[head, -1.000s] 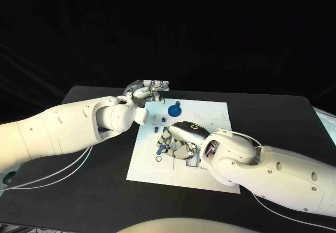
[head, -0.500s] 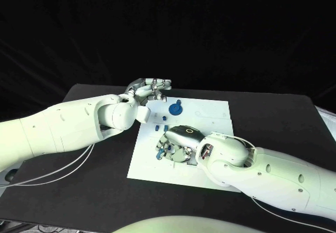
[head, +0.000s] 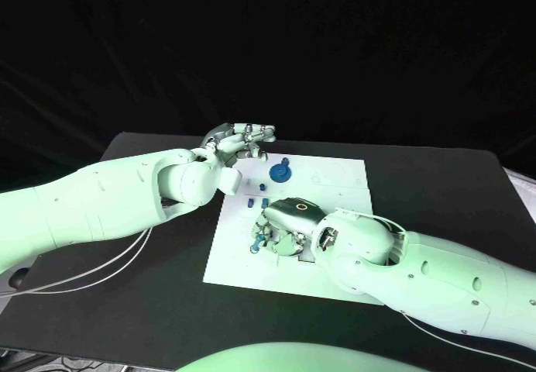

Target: Assemble the parts on the task board

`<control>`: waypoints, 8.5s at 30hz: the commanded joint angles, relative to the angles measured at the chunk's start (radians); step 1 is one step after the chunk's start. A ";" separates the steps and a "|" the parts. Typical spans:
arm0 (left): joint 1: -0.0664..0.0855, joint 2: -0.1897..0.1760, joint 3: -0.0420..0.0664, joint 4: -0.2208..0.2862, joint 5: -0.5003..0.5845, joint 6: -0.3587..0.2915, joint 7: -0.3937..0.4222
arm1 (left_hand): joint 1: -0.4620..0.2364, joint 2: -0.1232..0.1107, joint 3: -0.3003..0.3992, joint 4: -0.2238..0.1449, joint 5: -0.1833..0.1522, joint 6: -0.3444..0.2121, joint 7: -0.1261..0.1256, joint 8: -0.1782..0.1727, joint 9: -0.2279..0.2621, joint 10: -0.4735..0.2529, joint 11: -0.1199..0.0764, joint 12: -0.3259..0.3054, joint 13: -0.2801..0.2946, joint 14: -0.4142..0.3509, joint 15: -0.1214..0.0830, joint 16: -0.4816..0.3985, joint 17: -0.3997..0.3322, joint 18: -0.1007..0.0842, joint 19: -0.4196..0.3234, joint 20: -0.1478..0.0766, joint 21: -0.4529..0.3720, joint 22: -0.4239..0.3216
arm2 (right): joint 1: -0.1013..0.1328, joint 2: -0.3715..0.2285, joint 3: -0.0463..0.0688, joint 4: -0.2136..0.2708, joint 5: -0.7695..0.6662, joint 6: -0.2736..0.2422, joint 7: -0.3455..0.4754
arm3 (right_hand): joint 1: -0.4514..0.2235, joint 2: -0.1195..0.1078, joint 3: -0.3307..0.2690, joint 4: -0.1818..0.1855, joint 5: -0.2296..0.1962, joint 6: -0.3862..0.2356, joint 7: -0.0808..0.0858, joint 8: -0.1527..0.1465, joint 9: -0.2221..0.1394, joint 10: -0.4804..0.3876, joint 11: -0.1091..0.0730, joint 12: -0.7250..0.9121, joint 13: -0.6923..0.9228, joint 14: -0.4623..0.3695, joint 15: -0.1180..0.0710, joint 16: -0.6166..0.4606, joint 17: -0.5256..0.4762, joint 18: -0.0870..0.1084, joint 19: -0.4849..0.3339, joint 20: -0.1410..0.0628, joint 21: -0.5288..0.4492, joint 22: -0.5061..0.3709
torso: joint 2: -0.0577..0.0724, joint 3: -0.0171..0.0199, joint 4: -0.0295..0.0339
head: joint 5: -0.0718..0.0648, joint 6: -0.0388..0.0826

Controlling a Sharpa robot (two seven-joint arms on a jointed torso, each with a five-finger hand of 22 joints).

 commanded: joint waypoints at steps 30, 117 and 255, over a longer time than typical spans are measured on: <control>0.000 0.004 0.001 -0.001 0.000 0.022 0.000 | -0.008 0.005 -0.005 -0.002 -0.005 -0.004 -0.001 0.005 -0.001 -0.004 -0.001 0.006 0.001 -0.008 0.002 -0.002 -0.001 0.011 0.003 0.003 -0.004 -0.001 | -0.025 0.043 -0.014 -0.012 -0.055 0.079 -0.033 | -0.003 0.008 0.007 -0.002 0.003 0.007 0.001 0.004 0.002 -0.003 0.003 -0.006 -0.001 0.013 -0.002 0.007 0.004 -0.008 0.003 0.005 0.003 0.000 | 0.000 0.0001 0.0007 | 0.006 -0.008; -0.027 -0.020 -0.006 0.010 -0.001 0.025 -0.004 | -0.009 0.006 -0.008 -0.004 -0.005 -0.008 0.000 0.008 -0.001 -0.010 0.001 0.012 0.002 -0.011 0.003 -0.002 -0.004 0.011 0.003 0.004 -0.009 -0.004 | 0.045 -0.550 -0.026 0.291 0.280 -0.082 -0.359 | -0.174 -0.001 -0.462 0.269 0.209 -0.085 -0.017 0.071 -0.007 0.030 -0.031 0.583 0.629 0.039 -0.030 0.214 0.227 -0.041 0.068 -0.019 0.149 0.214 | -0.033 0.0061 -0.0374 | -0.080 0.026; -0.035 -0.024 -0.006 0.005 -0.001 0.032 -0.011 | -0.010 0.008 -0.011 -0.004 -0.005 -0.011 0.001 0.010 -0.001 -0.014 0.001 0.017 0.003 -0.014 0.003 -0.002 -0.006 0.011 0.003 0.004 -0.013 -0.008 | -0.023 -0.279 -0.022 0.201 0.234 -0.064 -0.387 | -0.078 0.133 -0.709 0.167 0.038 -0.025 -0.051 0.128 0.162 0.130 -0.061 0.684 0.938 0.042 -0.052 0.254 0.280 -0.050 0.081 -0.038 0.179 0.271 | -0.030 -0.0002 -0.0201 | -0.086 0.006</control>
